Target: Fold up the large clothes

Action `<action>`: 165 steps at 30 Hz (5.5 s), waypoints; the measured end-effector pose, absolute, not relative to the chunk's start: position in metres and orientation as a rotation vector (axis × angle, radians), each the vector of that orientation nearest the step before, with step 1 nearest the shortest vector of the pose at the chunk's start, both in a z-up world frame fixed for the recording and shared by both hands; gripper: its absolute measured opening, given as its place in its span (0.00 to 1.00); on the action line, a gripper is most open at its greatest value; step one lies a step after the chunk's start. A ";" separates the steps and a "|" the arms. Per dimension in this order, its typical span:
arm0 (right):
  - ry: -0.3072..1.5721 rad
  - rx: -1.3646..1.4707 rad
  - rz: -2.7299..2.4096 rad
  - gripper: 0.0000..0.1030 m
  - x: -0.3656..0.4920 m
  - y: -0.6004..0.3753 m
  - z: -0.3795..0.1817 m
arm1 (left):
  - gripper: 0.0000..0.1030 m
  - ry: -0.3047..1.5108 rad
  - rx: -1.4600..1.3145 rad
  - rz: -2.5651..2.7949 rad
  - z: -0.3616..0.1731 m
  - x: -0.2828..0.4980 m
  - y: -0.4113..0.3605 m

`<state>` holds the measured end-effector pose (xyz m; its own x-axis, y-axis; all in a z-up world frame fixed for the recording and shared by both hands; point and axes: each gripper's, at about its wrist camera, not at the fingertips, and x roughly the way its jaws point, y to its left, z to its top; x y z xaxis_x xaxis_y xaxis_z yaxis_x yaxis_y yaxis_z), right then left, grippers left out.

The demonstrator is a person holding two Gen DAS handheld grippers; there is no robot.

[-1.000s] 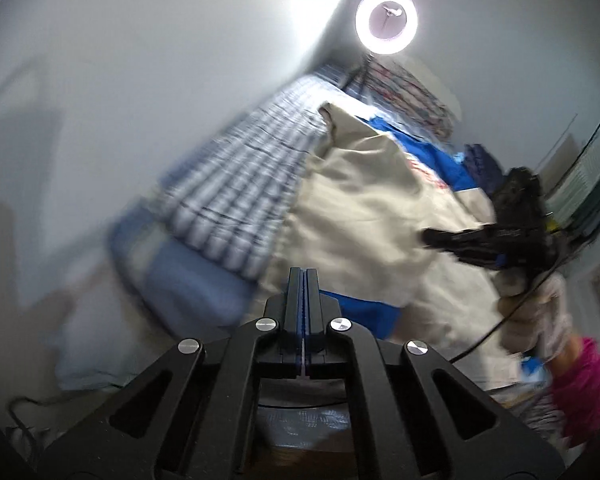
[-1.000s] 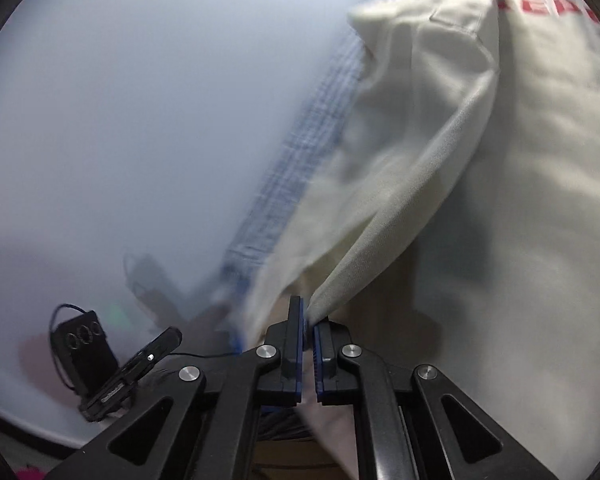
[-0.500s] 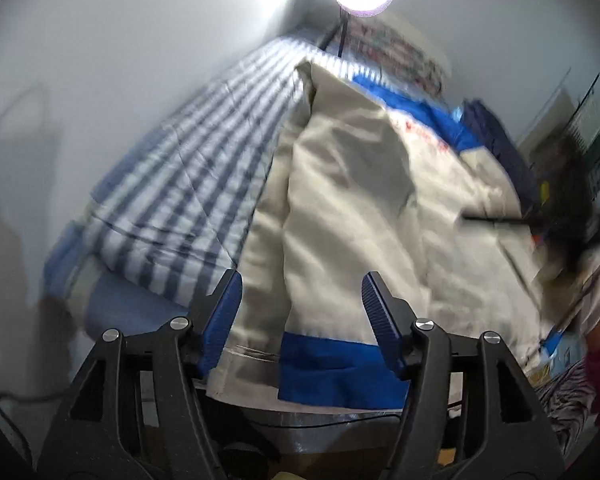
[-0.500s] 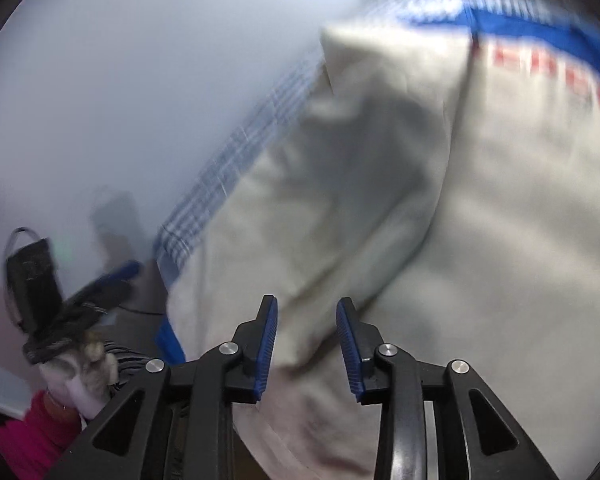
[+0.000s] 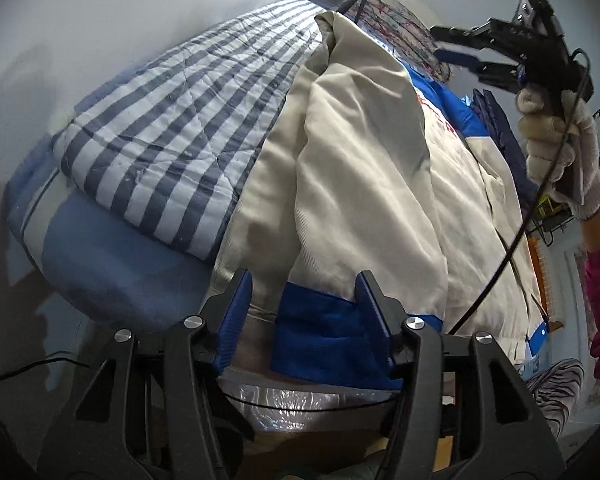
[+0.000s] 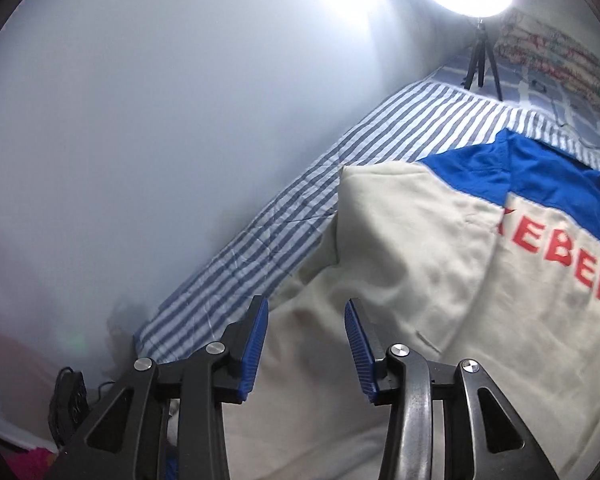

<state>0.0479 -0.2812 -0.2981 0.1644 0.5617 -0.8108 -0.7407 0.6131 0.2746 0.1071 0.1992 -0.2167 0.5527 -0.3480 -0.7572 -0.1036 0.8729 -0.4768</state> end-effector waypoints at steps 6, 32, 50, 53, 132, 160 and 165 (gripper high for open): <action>1.089 -0.204 0.906 0.42 0.050 -0.288 -0.318 | 0.15 1.018 -0.504 -0.219 -0.221 0.118 0.188; 1.073 -0.216 0.825 0.42 0.085 -0.281 -0.325 | 0.03 1.061 -0.660 -0.191 -0.228 0.103 0.216; 1.352 0.015 1.071 0.56 -0.113 -0.360 -0.427 | 0.03 1.005 -0.824 -0.239 -0.216 0.094 0.227; 1.365 0.098 1.152 0.23 -0.120 -0.348 -0.431 | 0.03 1.002 -0.805 -0.241 -0.207 0.098 0.224; 1.108 -0.277 0.797 0.71 0.099 -0.201 -0.359 | 0.03 0.937 -0.539 -0.153 -0.212 0.155 0.210; 1.218 -0.281 0.655 0.03 0.139 -0.193 -0.396 | 0.53 0.936 -0.421 -0.132 -0.206 0.156 0.197; 1.224 -0.147 0.719 0.03 0.146 -0.219 -0.387 | 0.53 1.013 -0.391 -0.133 -0.224 0.154 0.195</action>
<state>0.1464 -0.2188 -0.3867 0.1523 0.4230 -0.8932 -0.5740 0.7736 0.2685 0.1543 0.1946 -0.2239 0.5277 -0.2872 -0.7994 -0.0706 0.9230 -0.3782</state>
